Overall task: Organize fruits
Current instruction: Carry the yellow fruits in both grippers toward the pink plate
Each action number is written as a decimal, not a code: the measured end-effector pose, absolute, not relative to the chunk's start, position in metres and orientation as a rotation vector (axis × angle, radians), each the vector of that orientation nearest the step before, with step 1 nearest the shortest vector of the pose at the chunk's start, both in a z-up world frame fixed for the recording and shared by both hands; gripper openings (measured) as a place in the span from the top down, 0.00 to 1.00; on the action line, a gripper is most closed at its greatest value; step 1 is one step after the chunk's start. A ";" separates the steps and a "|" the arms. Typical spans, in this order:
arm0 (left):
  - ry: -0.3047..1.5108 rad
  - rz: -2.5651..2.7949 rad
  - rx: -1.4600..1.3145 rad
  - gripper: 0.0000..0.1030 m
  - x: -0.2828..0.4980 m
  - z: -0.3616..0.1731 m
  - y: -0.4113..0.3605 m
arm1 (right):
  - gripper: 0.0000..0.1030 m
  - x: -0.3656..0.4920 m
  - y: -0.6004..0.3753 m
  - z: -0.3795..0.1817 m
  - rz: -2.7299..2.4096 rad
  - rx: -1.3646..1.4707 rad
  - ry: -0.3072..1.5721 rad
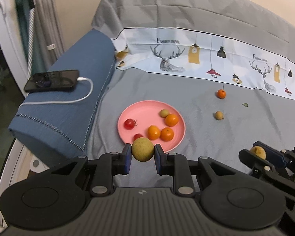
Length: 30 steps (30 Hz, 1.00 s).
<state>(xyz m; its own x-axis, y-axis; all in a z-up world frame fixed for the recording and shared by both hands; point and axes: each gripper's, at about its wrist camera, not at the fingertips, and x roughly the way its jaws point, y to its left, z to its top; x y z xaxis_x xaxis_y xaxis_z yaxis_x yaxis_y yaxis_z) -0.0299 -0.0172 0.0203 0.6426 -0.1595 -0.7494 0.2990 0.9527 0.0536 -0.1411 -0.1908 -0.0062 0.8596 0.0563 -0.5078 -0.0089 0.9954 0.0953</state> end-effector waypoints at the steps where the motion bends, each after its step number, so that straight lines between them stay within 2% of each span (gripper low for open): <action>1: 0.837 -0.261 0.174 0.74 -0.032 0.020 -0.014 | 0.74 -0.143 -0.188 -0.005 0.036 0.084 0.534; 30: 0.906 -0.262 0.121 0.74 -0.006 -0.004 0.000 | 0.74 -0.122 -0.173 -0.012 0.020 0.026 0.604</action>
